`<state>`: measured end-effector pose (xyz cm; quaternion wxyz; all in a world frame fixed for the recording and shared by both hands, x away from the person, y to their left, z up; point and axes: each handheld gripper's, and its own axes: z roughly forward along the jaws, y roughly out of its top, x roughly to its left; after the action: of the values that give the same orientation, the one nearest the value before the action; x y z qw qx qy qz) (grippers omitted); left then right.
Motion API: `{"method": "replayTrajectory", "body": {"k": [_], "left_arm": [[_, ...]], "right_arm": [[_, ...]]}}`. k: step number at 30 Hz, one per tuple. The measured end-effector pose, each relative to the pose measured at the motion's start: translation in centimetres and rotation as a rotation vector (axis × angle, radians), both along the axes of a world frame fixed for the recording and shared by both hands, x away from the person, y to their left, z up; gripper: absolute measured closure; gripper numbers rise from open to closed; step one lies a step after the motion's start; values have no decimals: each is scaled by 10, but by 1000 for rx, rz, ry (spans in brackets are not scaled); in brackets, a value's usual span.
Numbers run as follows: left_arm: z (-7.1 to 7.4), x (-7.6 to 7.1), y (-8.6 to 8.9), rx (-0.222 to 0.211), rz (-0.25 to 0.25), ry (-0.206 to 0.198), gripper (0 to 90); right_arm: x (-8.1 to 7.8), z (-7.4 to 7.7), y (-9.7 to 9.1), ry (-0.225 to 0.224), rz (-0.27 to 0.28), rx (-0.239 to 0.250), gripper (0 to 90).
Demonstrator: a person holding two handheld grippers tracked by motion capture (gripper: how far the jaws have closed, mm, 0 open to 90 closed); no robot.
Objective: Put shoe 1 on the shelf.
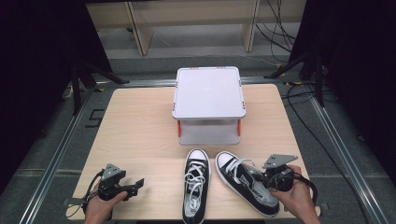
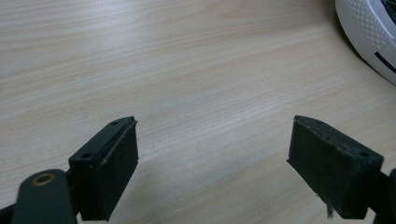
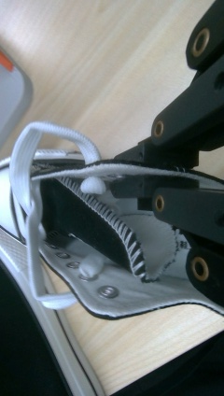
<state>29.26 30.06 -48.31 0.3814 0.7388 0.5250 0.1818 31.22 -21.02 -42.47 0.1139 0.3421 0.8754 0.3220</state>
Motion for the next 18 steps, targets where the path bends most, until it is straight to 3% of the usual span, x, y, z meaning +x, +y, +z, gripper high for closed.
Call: {"method": "replayTrajectory", "body": {"k": [9,10,14,18], "left_arm": [[1,-1,2,16,8,10,154],[1,-2,2,16,7,12,154],[-1,0,2,8,2,5,154],[-1,0,1,1,4,12,154]], "right_arm": [[12,21,7,3,38,50,887],[14,27,6,25,36,68,887],[16,38,4,-2,39,40,888],[18,48,1,9,39,30,888]]}}
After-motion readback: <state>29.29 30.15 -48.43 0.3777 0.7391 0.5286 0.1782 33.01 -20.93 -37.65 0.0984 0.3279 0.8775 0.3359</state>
